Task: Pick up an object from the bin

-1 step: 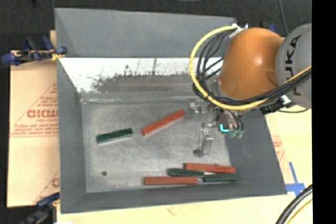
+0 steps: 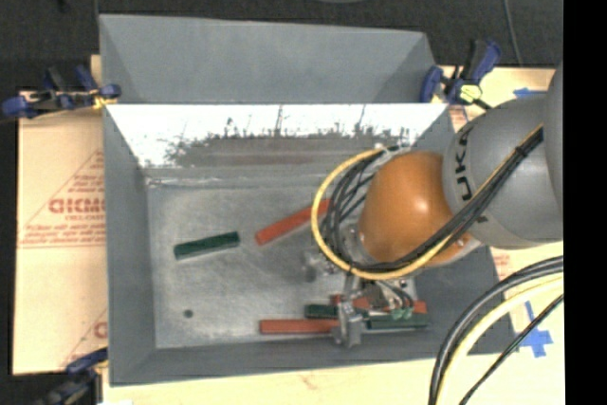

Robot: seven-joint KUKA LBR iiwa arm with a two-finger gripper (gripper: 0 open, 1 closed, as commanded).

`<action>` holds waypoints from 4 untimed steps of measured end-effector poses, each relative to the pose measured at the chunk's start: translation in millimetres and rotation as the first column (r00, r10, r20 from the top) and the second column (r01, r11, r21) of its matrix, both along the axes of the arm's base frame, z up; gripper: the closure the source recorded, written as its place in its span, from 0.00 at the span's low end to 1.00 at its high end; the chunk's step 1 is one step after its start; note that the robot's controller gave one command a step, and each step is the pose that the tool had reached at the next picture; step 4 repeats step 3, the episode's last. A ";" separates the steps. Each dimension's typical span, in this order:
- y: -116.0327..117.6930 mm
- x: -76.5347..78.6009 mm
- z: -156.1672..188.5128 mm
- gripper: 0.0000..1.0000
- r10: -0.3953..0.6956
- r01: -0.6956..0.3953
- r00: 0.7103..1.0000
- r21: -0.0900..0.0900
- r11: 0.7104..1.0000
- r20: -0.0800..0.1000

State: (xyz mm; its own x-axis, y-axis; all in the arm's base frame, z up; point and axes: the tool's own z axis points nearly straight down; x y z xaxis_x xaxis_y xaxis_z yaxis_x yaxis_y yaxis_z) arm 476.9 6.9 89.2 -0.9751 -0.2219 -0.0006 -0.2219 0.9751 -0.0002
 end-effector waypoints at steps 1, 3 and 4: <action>63.3 5.3 -18.4 0.00 0.345 -0.345 0.939 -0.002 0.939 0.012; 98.1 21.7 112.4 1.00 0.325 -0.325 0.946 -0.001 0.946 0.009; 98.1 21.7 112.4 1.00 0.325 -0.325 0.946 -0.001 0.946 0.009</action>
Offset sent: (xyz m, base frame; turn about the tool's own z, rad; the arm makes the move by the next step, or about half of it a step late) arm 0.0008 0.0630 -0.0192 -0.3503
